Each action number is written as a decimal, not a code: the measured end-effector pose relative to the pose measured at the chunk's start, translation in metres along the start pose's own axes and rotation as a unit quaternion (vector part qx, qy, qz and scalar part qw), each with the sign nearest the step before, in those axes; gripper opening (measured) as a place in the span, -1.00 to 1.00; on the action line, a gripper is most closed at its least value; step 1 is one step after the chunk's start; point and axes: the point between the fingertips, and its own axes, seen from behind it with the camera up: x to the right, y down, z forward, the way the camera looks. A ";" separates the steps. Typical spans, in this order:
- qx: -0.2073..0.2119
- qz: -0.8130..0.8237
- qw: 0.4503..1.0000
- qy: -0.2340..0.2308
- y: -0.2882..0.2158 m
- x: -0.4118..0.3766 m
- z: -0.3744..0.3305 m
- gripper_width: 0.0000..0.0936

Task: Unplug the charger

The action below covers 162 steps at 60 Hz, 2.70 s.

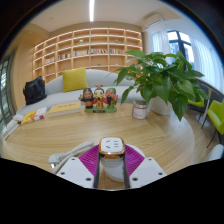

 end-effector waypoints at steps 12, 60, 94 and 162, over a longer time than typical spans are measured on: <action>0.020 -0.004 1.000 -0.008 -0.003 -0.001 -0.003 -0.48; 0.195 -0.056 0.979 -0.034 -0.222 0.032 -0.100 -0.52; -0.047 -0.015 0.998 0.024 -0.002 0.143 0.021 0.32; 0.026 -0.064 0.997 0.027 -0.031 0.095 -0.277 0.82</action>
